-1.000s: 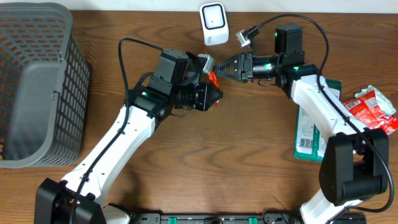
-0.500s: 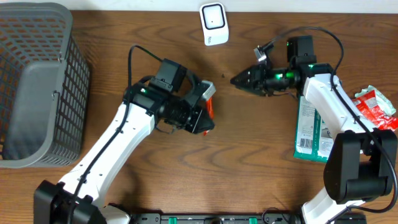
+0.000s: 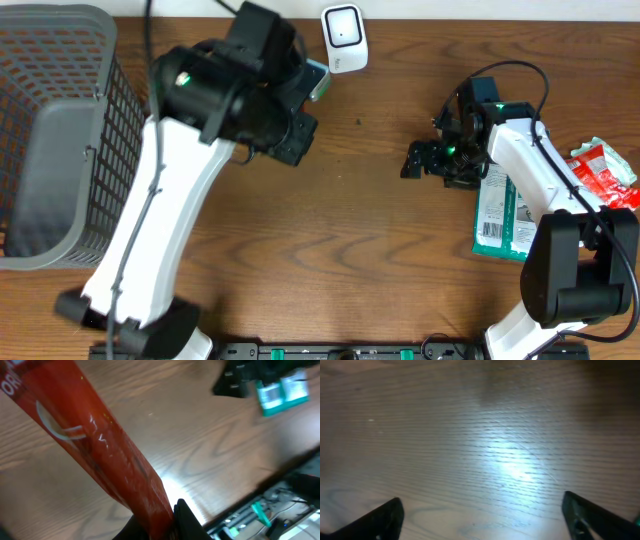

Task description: Scan the item barcode

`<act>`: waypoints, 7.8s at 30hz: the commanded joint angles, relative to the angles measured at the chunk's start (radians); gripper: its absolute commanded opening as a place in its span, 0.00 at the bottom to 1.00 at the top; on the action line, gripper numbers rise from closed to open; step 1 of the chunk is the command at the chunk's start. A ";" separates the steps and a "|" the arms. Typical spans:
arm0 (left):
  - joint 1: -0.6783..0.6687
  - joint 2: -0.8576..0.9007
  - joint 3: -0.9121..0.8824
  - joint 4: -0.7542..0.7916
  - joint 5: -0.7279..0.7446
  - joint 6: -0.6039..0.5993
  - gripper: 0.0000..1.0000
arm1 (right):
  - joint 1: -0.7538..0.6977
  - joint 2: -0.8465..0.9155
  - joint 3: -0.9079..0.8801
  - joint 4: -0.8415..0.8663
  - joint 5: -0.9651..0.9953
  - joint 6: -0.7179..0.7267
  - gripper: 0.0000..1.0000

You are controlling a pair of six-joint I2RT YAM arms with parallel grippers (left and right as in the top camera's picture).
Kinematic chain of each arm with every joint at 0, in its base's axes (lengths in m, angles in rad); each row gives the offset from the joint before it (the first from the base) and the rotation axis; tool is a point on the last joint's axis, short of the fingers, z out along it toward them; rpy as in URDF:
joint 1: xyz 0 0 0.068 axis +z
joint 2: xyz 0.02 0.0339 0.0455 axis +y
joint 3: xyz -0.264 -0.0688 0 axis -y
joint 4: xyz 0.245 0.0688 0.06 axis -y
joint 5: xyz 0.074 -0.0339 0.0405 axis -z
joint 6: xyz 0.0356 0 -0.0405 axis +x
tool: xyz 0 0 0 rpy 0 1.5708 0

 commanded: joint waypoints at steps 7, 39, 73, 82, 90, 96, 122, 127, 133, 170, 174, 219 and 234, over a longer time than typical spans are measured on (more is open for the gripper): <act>-0.092 0.217 0.000 -0.059 -0.025 0.074 0.07 | -0.021 -0.015 0.003 0.010 -0.311 -0.201 0.77; -0.204 0.229 -0.274 0.329 -0.053 -0.282 0.07 | -0.140 -0.022 0.003 0.167 -0.440 -0.072 0.68; -0.038 0.196 -0.603 0.782 -0.089 -0.409 0.07 | 0.136 0.000 -0.033 0.286 -0.312 0.068 0.01; -0.036 0.198 -0.696 0.957 -0.003 -0.375 0.08 | 0.196 0.001 -0.241 0.622 -0.322 0.282 0.01; -0.039 0.219 -0.773 1.056 0.008 -0.372 0.08 | 0.258 0.001 -0.294 0.770 -0.315 0.293 0.01; -0.039 0.277 -0.785 1.092 0.008 -0.372 0.08 | 0.337 0.001 -0.294 0.778 -0.185 0.309 0.01; -0.037 0.341 -0.779 1.087 -0.022 -0.372 0.12 | 0.443 0.051 -0.359 0.827 0.106 0.420 0.01; -0.024 0.253 -0.754 1.088 -0.022 -0.365 0.25 | 0.443 0.051 -0.354 0.830 0.104 0.410 0.08; 0.018 0.050 -0.754 1.016 -0.093 -0.338 0.52 | 0.442 0.050 -0.264 0.704 0.115 0.319 0.30; 0.254 -0.110 -0.794 0.663 -0.411 -0.357 0.83 | 0.650 0.177 -0.056 0.497 0.476 0.262 0.29; 0.254 -0.110 -0.794 0.663 -0.411 -0.358 0.83 | 0.651 0.177 -0.056 0.493 0.476 0.262 0.32; 0.254 -0.110 -0.794 0.663 -0.411 -0.357 0.83 | 0.393 -0.318 0.311 -0.063 0.319 0.108 0.01; 0.254 -0.110 -0.794 0.663 -0.411 -0.358 0.83 | 0.339 0.341 1.034 -0.198 0.309 -0.090 0.01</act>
